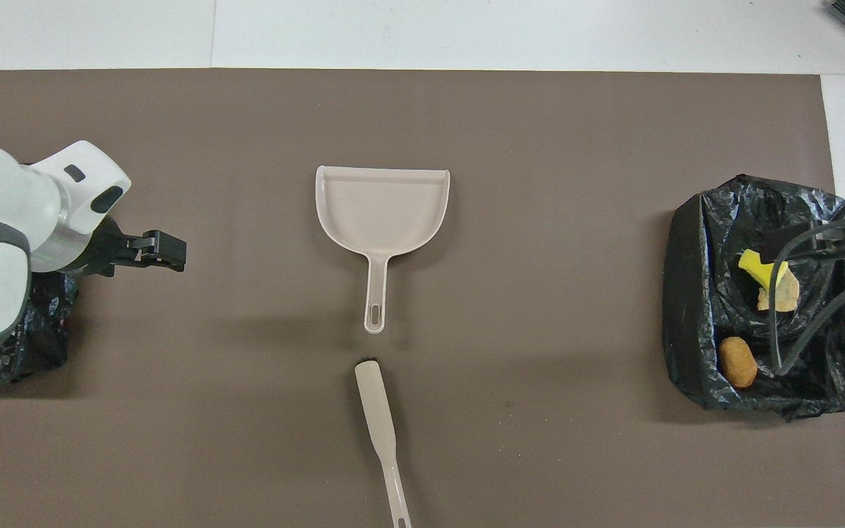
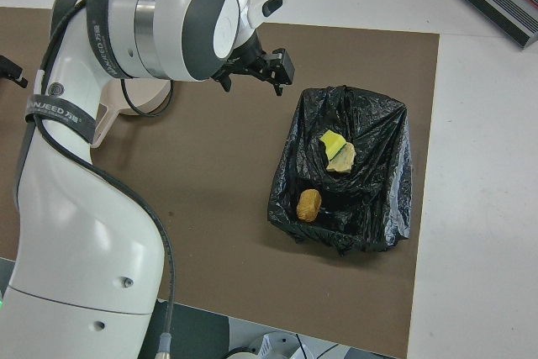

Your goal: Sweep and dump trash in bin

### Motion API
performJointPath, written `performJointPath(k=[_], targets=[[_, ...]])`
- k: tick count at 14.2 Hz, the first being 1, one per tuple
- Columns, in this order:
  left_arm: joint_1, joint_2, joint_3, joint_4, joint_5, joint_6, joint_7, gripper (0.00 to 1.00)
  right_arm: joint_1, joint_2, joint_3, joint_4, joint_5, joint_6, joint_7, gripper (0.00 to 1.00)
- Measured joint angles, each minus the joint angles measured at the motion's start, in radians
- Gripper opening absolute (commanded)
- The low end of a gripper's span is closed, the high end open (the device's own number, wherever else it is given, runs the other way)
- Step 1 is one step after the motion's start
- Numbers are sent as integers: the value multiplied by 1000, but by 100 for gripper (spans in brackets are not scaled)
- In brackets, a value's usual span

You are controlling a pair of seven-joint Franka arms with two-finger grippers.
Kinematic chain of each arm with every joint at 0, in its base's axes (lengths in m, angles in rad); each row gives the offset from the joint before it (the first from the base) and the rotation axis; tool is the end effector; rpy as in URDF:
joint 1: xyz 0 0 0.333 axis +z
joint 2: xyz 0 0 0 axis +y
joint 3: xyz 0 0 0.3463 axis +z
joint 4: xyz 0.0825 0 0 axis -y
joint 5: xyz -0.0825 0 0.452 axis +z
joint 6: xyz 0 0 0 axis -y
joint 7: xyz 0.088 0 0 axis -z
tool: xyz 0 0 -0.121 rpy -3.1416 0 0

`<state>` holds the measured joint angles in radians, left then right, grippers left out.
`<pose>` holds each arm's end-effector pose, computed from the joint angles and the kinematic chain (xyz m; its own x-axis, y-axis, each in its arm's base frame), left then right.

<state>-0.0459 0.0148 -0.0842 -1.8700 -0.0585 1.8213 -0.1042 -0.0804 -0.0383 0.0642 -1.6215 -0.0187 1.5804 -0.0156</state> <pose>0.6172 -0.0862 0.4908 0.9975 -0.0113 -0.0694 -0.0079 -0.9987 0.0499 0.6097 -0.0114 0.6378 1.0000 -0.0005 -0.0032 -0.0004 -0.9998 0.0211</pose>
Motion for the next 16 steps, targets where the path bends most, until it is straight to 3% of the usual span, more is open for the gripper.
performJointPath(k=[9,16], targets=[[65,-108,-2,33,1,-65,74,100,0,0,0,0,0,0,0,100],[79,-133,-4,223,73,-275,77,100,0,0,0,0,0,0,0,100]])
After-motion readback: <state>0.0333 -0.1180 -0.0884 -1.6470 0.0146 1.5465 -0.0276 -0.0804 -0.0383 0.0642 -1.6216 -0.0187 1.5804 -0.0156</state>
